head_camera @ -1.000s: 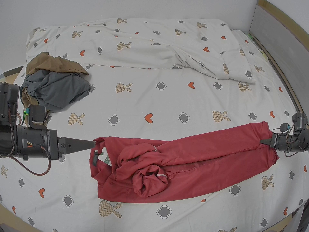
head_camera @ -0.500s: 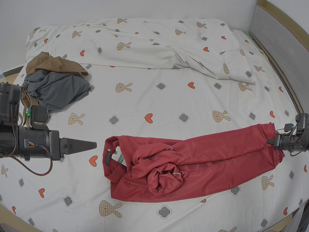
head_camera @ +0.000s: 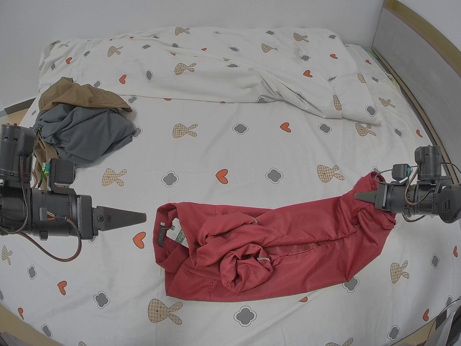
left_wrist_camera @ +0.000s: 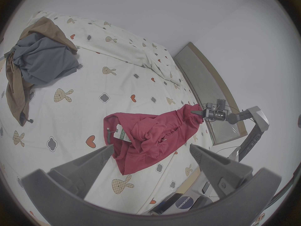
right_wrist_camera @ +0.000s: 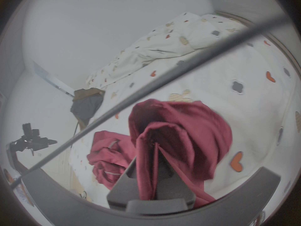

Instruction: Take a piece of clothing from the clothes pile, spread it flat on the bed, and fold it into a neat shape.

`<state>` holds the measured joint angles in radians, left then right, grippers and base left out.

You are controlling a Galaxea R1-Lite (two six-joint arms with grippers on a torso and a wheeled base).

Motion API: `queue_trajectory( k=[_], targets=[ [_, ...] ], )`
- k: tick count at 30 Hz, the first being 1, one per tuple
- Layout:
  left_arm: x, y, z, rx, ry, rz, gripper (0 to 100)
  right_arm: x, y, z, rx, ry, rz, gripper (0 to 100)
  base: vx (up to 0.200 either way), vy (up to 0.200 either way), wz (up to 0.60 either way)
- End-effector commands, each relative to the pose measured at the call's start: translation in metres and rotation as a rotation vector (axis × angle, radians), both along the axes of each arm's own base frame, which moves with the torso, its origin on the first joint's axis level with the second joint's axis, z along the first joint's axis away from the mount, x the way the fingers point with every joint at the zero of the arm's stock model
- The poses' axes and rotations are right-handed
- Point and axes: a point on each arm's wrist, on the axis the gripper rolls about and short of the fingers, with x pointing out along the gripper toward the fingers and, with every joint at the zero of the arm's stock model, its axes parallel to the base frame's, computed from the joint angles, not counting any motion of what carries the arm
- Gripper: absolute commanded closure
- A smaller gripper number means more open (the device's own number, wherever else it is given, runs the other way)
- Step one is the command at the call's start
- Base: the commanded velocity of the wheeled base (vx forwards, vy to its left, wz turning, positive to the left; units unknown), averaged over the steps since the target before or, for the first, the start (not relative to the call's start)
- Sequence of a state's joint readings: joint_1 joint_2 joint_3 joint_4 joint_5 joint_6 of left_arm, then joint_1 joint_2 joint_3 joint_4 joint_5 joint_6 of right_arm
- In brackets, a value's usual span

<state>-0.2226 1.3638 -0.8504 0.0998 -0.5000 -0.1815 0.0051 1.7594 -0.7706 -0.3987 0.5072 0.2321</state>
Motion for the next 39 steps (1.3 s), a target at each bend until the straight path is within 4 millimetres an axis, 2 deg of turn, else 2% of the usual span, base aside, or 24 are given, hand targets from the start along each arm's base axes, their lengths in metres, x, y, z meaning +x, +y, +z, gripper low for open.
queue_trajectory(
  k=[1,2,12,29,34,35,39],
  targets=[
    [0.002,0.000,-0.003,0.003,0.012,0.000,0,-0.007,0.023,0.022,0.027,-0.055,0.066,100,0.000,0.000,0.00],
    [0.002,0.000,-0.004,0.004,0.017,0.000,0,-0.008,0.036,0.024,0.051,-0.026,0.095,100,0.000,0.000,0.00],
    [0.014,-0.005,-0.016,0.007,0.061,-0.003,0,-0.023,0.074,0.044,0.098,-0.019,0.193,100,0.000,0.000,0.00],
    [0.009,-0.013,-0.029,0.011,0.068,-0.044,0,-0.030,0.124,0.050,-0.011,0.045,0.163,100,0.000,0.000,0.00],
    [0.009,-0.014,-0.029,0.011,0.068,-0.049,0,-0.034,0.150,0.052,-0.038,0.054,0.194,100,0.000,0.000,0.00],
    [0.009,-0.014,-0.029,0.011,0.068,-0.049,0,-0.034,0.150,0.052,-0.038,0.054,0.194,100,0.000,0.000,0.00],
    [0.008,-0.014,-0.030,0.012,0.071,-0.051,0,-0.028,0.174,0.052,-0.076,0.058,0.201,100,0.000,0.000,0.00]
  ],
)
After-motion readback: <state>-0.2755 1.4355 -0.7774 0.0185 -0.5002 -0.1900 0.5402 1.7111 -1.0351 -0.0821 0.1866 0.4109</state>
